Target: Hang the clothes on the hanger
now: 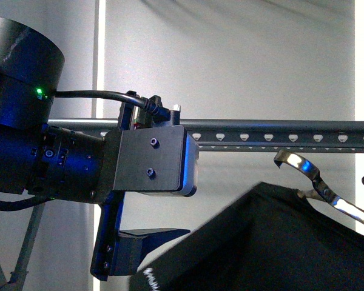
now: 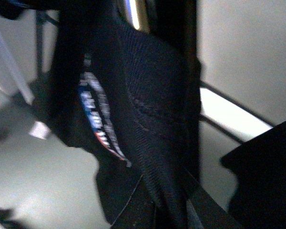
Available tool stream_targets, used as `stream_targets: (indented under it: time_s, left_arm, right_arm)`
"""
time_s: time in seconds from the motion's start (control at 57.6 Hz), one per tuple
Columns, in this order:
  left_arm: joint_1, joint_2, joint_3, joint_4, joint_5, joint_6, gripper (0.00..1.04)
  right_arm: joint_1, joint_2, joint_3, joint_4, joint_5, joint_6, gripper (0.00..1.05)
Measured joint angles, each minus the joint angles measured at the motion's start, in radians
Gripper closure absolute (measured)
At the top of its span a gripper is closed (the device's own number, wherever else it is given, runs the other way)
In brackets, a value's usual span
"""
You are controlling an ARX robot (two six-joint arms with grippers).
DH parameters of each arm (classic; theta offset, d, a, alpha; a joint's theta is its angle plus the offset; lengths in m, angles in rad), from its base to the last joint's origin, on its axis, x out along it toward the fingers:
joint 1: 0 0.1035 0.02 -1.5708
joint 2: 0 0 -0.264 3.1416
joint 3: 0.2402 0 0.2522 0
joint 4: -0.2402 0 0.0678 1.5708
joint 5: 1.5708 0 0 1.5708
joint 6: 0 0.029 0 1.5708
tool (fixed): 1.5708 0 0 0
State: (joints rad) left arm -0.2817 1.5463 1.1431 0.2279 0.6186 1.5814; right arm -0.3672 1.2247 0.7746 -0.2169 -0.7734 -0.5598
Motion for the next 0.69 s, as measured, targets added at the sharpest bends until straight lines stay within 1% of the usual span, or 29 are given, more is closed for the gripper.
stream_targets:
  time_s: [0.069,0.087,0.104,0.122,0.139,0.156,0.191,0.208,0.243,0.26,0.278,0.295,0.312,0.347,0.382,0.399,0.417,0.434,0.451,0.469,0.486,0.538,0.556,0.573,0.608,0.642,0.694]
  left_arm:
    - [0.0,0.0,0.002,0.0,0.0,0.0,0.07]
    - [-0.002,0.0,-0.001,0.015,-0.013,-0.016,0.07]
    - [-0.003,0.0,-0.007,0.035,-0.041,-0.052,0.07]
    - [-0.003,0.0,-0.019,0.093,-0.106,-0.098,0.07]
    - [-0.003,0.0,-0.024,0.123,-0.139,-0.136,0.07]
    - [0.0,0.002,-0.027,0.182,-0.208,-0.246,0.07]
    - [0.005,0.006,-0.027,0.238,-0.261,-0.319,0.07]
    - [0.011,0.006,-0.025,0.291,-0.33,-0.428,0.07]
    - [0.024,0.006,-0.022,0.336,-0.412,-0.542,0.07]
    - [0.039,0.006,-0.013,0.371,-0.475,-0.686,0.07]
    - [0.047,0.006,-0.007,0.382,-0.505,-0.744,0.07]
    - [0.066,0.006,0.009,0.391,-0.565,-0.862,0.07]
    - [0.076,0.005,0.016,0.391,-0.592,-0.89,0.07]
    - [0.117,0.001,0.045,0.376,-0.692,-1.115,0.07]
    - [0.154,-0.005,0.06,0.348,-0.763,-1.32,0.07]
    - [0.179,-0.009,0.064,0.324,-0.819,-1.455,0.07]
    - [0.186,-0.01,0.065,0.315,-0.832,-1.499,0.07]
    - [0.207,-0.01,0.07,0.283,-0.861,-1.631,0.07]
    - [0.217,-0.01,0.073,0.259,-0.866,-1.695,0.07]
    - [0.221,-0.01,0.074,0.247,-0.866,-1.71,0.07]
    - [0.228,-0.01,0.075,0.221,-0.862,-1.767,0.07]
    - [0.234,-0.008,0.075,0.171,-0.852,-1.86,0.07]
    - [0.234,-0.006,0.075,0.147,-0.842,-1.894,0.07]
    - [0.234,-0.005,0.075,0.135,-0.835,-1.902,0.07]
    - [0.232,-0.003,0.075,0.098,-0.807,-1.942,0.07]
    - [0.224,-0.002,0.073,0.064,-0.762,-1.979,0.07]
    - [0.203,-0.002,0.059,0.067,-0.714,-1.997,0.07]
  right_arm:
    - [-0.018,-0.031,-0.007,-0.079,-0.023,0.046,1.01]
    - [-0.024,-0.039,-0.009,-0.102,-0.028,0.056,1.01]
    - [-0.026,-0.042,-0.01,-0.113,-0.032,0.058,1.01]
    - [-0.031,-0.046,-0.012,-0.134,-0.04,0.067,1.01]
    - [-0.033,-0.047,-0.012,-0.145,-0.044,0.071,1.01]
    - [-0.035,-0.047,-0.012,-0.155,-0.047,0.075,1.01]
    - [-0.039,-0.048,-0.014,-0.176,-0.054,0.087,1.01]
    - [-0.04,-0.048,-0.016,-0.18,-0.057,0.1,1.01]
    - [-0.041,-0.048,-0.019,-0.182,-0.062,0.111,1.01]
    - [-0.042,-0.048,-0.019,-0.184,-0.069,0.124,1.01]
    - [-0.043,-0.048,-0.019,-0.184,-0.072,0.131,1.01]
    - [-0.045,-0.047,-0.018,-0.183,-0.079,0.147,1.01]
    - [-0.046,-0.047,-0.019,-0.183,-0.082,0.156,1.01]
    - [-0.048,-0.047,-0.018,-0.173,-0.088,0.189,1.01]
    - [-0.05,-0.047,-0.018,-0.156,-0.092,0.236,1.01]
    - [-0.049,-0.047,-0.016,-0.141,-0.095,0.271,1.01]
    - [-0.049,-0.047,-0.016,-0.136,-0.096,0.283,1.01]
    - [-0.046,-0.047,-0.011,-0.12,-0.097,0.321,1.01]
    - [-0.043,-0.046,-0.006,-0.109,-0.097,0.34,1.01]
    - [-0.041,-0.046,-0.003,-0.103,-0.097,0.359,1.01]
    - [-0.037,-0.046,0.002,-0.089,-0.097,0.386,1.01]
    - [-0.027,-0.044,0.019,-0.058,-0.101,0.436,1.01]
    - [-0.023,-0.042,0.028,-0.04,-0.105,0.475,1.01]
    - [-0.019,-0.041,0.033,-0.031,-0.105,0.49,1.01]
    - [-0.009,-0.038,0.048,0.0,-0.107,0.532,1.01]
    - [0.002,-0.031,0.069,0.044,-0.112,0.612,1.01]
    - [0.012,-0.016,0.098,0.105,-0.11,0.708,1.01]
